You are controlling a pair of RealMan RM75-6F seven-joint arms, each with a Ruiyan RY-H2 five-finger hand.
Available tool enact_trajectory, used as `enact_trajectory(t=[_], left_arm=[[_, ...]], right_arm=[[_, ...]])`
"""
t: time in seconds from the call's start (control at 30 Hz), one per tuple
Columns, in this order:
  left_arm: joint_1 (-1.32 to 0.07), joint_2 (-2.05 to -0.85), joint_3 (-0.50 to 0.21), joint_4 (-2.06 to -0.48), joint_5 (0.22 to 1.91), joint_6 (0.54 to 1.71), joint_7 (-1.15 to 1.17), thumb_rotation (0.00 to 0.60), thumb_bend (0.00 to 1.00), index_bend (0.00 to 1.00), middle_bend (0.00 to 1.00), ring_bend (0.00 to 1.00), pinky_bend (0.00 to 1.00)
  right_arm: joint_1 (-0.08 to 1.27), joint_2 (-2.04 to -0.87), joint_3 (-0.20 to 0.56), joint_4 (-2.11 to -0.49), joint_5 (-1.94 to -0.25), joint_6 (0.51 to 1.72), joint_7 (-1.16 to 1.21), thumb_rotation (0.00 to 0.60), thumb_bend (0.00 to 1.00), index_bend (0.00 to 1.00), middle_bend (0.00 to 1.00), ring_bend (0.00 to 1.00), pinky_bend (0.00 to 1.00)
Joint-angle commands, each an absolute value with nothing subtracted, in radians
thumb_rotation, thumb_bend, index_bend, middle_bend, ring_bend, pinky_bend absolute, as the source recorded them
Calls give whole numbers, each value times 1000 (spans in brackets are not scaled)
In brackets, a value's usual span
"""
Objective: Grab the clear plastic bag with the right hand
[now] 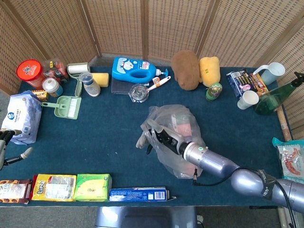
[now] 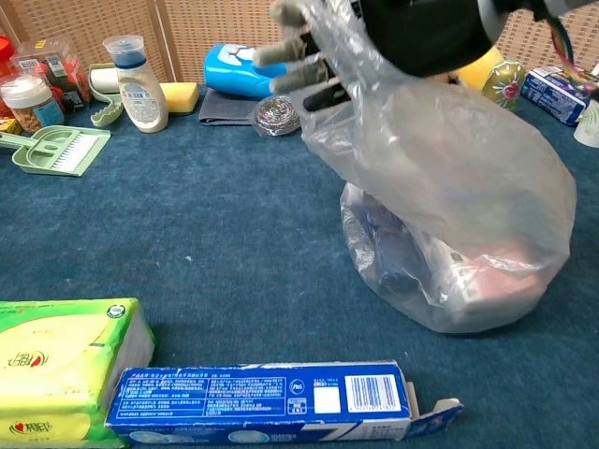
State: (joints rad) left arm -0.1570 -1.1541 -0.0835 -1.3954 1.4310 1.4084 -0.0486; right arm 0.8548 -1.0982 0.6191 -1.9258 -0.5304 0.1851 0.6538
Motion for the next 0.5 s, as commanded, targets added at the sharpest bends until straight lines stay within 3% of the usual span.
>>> enact_trajectory(t=[0.03, 0.27, 0.43, 0.5], left_arm=[[-157, -1154, -84, -1396, 1430, 1408, -47, 0, 156, 295, 356, 319, 146], [-157, -1151, -83, -1404, 1431, 1410, -43, 0, 155, 295, 357, 319, 146], [-160, -1153, -80, -1413, 1435, 1407, -36, 0, 156, 295, 356, 319, 146], [-160, -1154, -79, -1417, 1439, 1409, -35, 0, 155, 295, 356, 319, 146]], right_arm=[[829, -1088, 658, -1911, -499, 171, 711, 0, 237, 552, 478, 452, 554], [817, -1043, 729, -1881, -454, 122, 791, 0, 277, 493, 479, 473, 660], [780, -980, 850, -1856, -352, 66, 920, 5, 371, 486, 493, 555, 776], [772, -955, 881, -1841, -334, 32, 945, 82, 406, 486, 514, 604, 826]])
